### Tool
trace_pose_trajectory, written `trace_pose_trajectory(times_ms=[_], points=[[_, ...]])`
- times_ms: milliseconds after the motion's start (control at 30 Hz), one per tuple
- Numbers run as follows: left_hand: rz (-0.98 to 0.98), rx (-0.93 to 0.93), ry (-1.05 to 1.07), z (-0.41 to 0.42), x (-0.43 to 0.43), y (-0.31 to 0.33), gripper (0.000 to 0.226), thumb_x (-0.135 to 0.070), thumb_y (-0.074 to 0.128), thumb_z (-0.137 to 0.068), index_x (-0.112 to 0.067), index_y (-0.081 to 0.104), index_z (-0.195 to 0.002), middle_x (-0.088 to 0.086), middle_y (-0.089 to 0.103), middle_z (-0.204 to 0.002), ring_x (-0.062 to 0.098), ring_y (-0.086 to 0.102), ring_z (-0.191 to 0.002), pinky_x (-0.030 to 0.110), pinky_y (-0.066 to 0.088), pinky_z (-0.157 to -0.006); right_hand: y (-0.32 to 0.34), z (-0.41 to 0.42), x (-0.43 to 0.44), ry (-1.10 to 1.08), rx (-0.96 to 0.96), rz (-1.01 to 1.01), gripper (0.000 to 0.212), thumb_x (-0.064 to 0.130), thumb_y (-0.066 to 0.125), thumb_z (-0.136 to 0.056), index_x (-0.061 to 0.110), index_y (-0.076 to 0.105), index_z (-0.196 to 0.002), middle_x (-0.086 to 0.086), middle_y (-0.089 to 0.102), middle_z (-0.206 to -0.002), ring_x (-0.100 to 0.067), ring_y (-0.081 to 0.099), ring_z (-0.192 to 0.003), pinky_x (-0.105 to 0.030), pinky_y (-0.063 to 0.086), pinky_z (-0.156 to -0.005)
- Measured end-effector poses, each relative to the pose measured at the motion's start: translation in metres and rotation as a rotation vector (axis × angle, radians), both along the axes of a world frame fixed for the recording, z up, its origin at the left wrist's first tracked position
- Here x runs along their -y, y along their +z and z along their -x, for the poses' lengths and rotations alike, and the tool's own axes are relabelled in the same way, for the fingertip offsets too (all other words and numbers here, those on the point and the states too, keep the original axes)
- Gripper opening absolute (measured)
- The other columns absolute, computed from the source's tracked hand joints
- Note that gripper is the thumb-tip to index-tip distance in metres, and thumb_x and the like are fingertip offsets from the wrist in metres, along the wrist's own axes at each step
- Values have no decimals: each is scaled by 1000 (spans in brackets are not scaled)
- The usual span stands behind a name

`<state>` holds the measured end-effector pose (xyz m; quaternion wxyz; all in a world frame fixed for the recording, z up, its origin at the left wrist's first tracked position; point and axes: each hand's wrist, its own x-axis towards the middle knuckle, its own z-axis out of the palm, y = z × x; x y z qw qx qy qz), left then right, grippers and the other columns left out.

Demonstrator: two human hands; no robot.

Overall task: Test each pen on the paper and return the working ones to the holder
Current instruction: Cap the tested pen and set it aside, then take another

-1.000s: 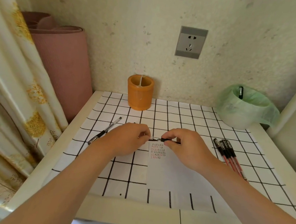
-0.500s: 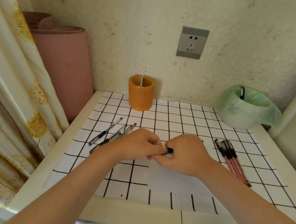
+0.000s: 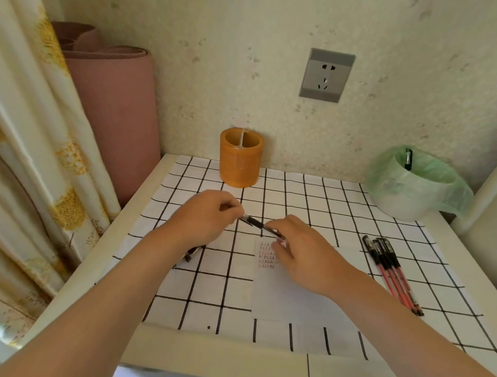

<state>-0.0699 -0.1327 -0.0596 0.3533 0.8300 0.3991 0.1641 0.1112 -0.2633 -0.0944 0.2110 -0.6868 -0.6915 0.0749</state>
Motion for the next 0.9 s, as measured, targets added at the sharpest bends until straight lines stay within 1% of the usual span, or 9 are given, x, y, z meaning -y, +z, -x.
trace_pose_trajectory(times_ms=[67,133,267,367,500,600,667,733,900], points=[[-21,40,66,2,-6,-1,8,-38,60,-95,-33,66,-94,-7,69,-87,11,62,-83,27,50,-71,-1,-3,-3,-24,-20,-33,32,13,54,-99,19,60,-129,5,49,-103,-13,54,-82,-27,47,-76],[-22,44,80,4,-9,-3,8,-38,59,-95,-33,64,-99,-8,70,-86,10,62,-79,24,45,-66,-1,-5,-8,-64,-34,-60,30,9,54,-98,15,65,-126,2,51,-103,-17,56,-82,-29,48,-77],[-165,-146,123,14,-15,-8,13,-37,55,-98,-35,56,-111,-14,61,-92,10,58,-89,30,48,-76,-1,-14,-23,-234,-6,-20,27,7,52,-98,15,69,-118,-1,50,-99,-23,57,-79,-35,49,-73],[-243,-308,155,26,-19,-11,8,-37,54,-97,-34,61,-102,-13,63,-96,11,58,-90,31,50,-75,-4,-26,-37,-443,49,0,23,11,50,-95,13,71,-105,-2,50,-95,-26,57,-79,-34,48,-66],[-250,-442,103,32,-16,-15,8,-42,64,-89,-34,61,-90,-12,64,-95,10,58,-89,27,44,-68,-11,-32,-56,-593,10,34,23,11,50,-94,6,69,-106,-12,59,-110,-30,61,-89,-37,54,-73],[-256,-457,85,34,-13,-17,16,-45,70,-83,-35,60,-91,-13,63,-93,9,58,-88,26,40,-63,-14,-29,-68,-618,-37,67,26,12,51,-96,5,63,-117,-12,59,-122,-30,61,-101,-37,53,-82],[-272,-478,82,35,-13,-18,19,-46,71,-82,-36,58,-92,-12,64,-93,9,58,-88,26,40,-63,-16,-24,-72,-598,-52,83,33,16,52,-95,9,57,-127,-10,56,-126,-29,60,-106,-36,51,-83],[-282,-494,78,37,-13,-19,19,-46,71,-82,-37,57,-91,-12,64,-94,10,59,-88,27,41,-64,-20,-21,-75,-561,-40,78,39,17,54,-91,14,52,-130,-8,54,-124,-28,61,-101,-37,53,-79],[-251,-486,80,38,-13,-18,17,-44,72,-84,-35,59,-92,-11,64,-95,11,59,-89,26,44,-66,-28,-26,-82,-539,-2,52,38,6,49,-92,13,57,-128,-10,54,-117,-29,59,-93,-32,47,-72]])
